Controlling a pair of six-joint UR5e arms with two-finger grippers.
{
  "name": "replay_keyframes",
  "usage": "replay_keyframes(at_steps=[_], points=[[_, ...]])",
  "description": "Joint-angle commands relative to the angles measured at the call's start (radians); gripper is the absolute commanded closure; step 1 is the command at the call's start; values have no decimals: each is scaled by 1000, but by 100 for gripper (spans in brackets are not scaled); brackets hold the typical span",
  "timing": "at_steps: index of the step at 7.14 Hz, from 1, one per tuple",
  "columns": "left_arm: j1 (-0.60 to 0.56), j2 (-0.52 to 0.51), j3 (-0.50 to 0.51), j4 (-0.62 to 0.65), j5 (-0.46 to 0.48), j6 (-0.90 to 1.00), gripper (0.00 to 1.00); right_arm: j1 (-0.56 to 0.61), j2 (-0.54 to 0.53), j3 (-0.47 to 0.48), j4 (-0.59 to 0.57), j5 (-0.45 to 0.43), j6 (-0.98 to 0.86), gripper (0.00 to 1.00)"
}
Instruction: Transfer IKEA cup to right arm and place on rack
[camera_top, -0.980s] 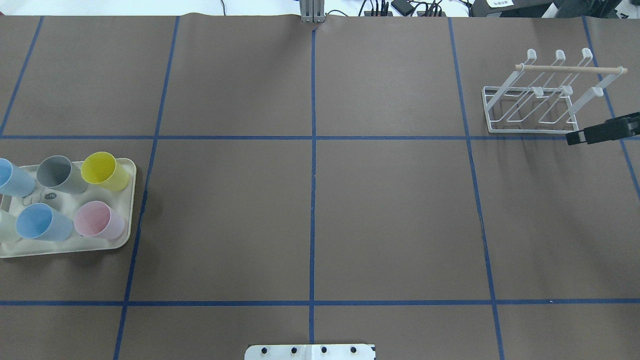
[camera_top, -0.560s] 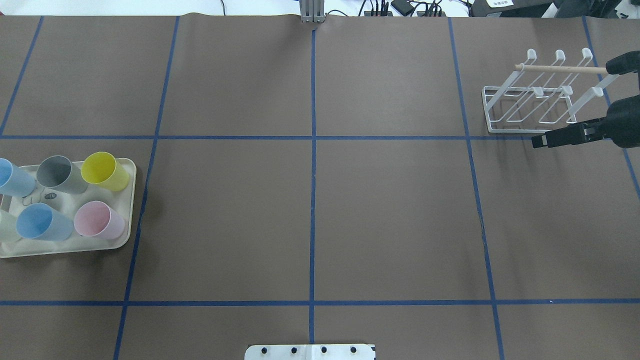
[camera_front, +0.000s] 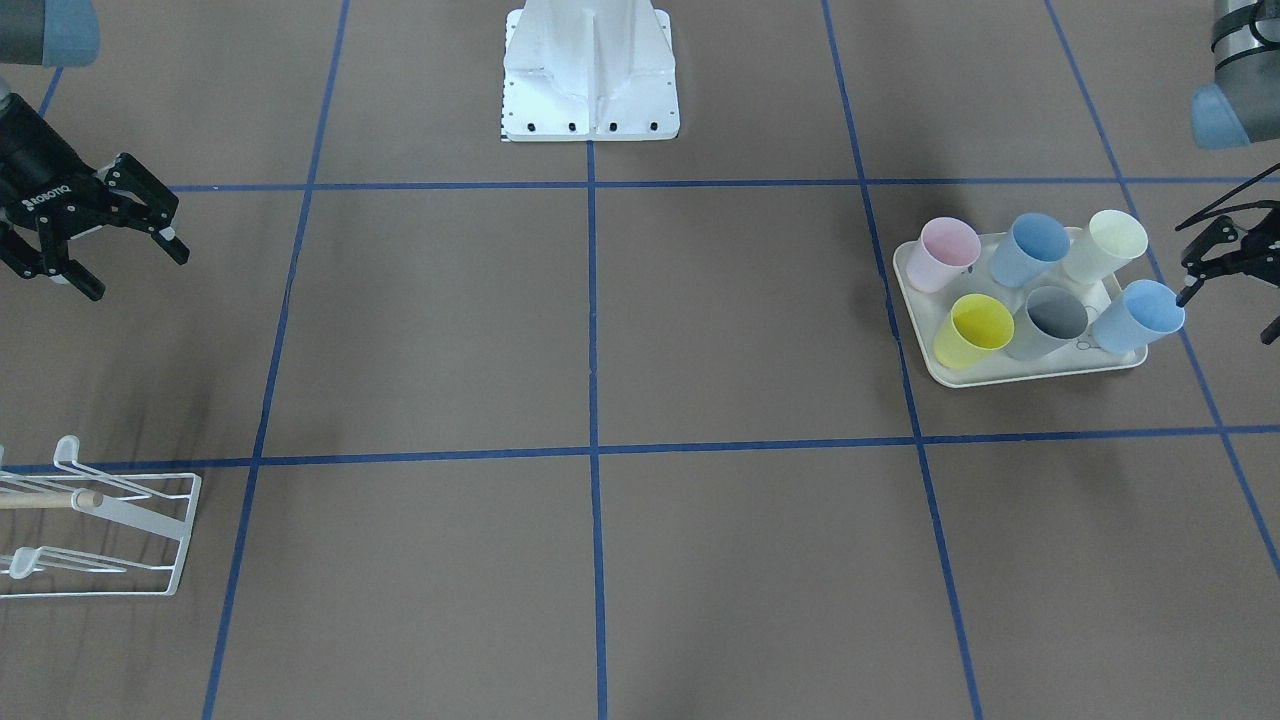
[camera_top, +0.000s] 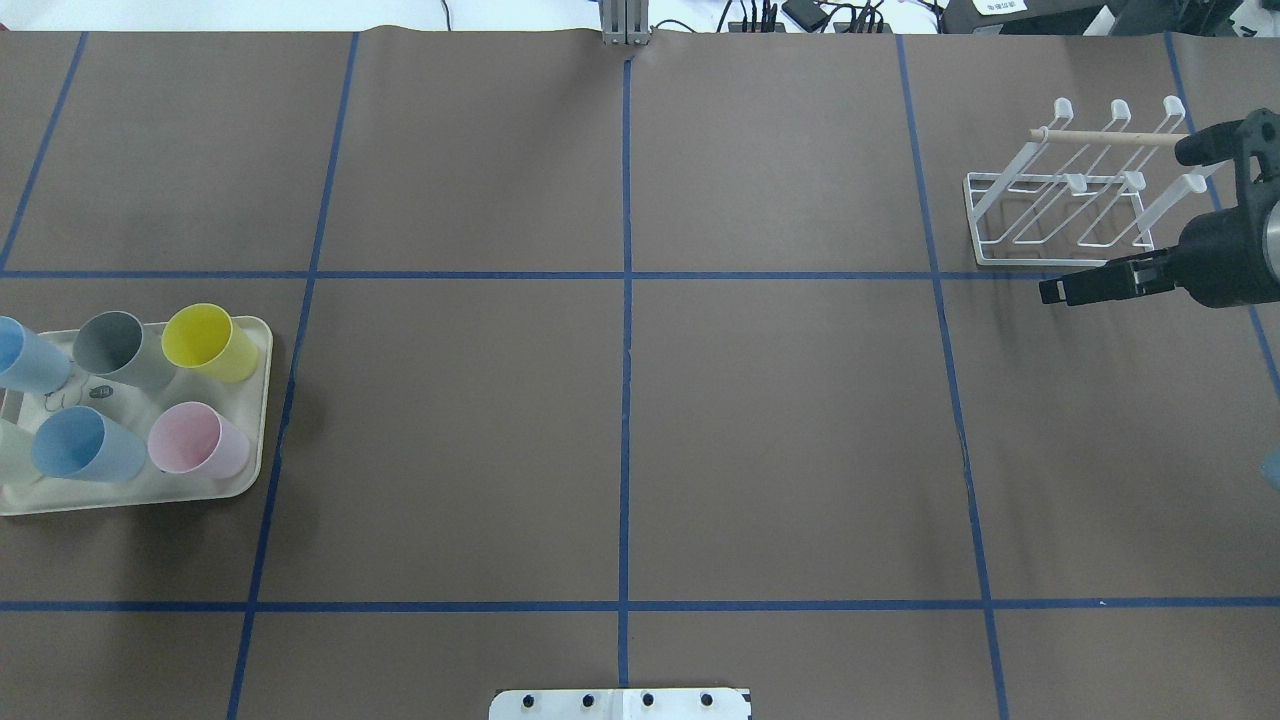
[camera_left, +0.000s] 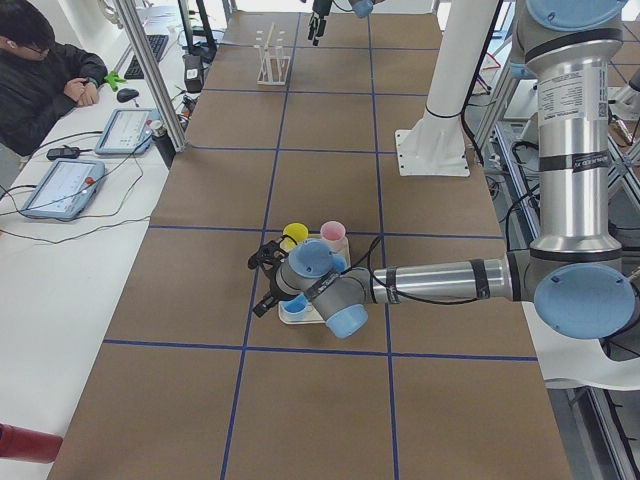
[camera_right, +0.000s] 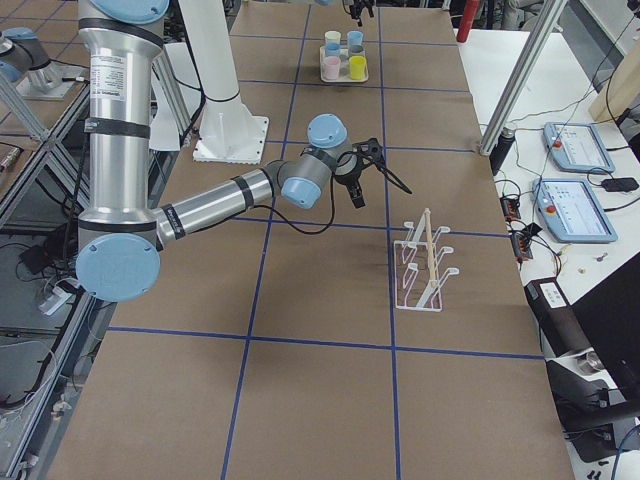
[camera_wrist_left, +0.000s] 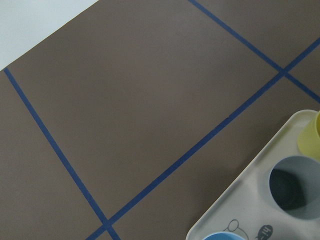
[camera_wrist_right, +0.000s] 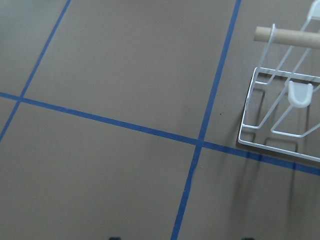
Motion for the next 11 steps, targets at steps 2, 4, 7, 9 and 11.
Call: replay_keyframes(at_steps=[2,4,7,9,11], points=[[41,-1,62,-67,21,-5,0,-2,0,0,0,-2,1,1],[58,-1,82,-93,21,-3,10,-4,0,-2,0,-2,1,1],[81,1,101,-112,20,6,65,-4,-4,-2,0,-2,1,1],[81,2,101,-127,14,15,82,-4,-6,-2,0,-2,1,1],[79,1,92,-145,3,12,100,-4,-3,-3,0,-2,1,1]])
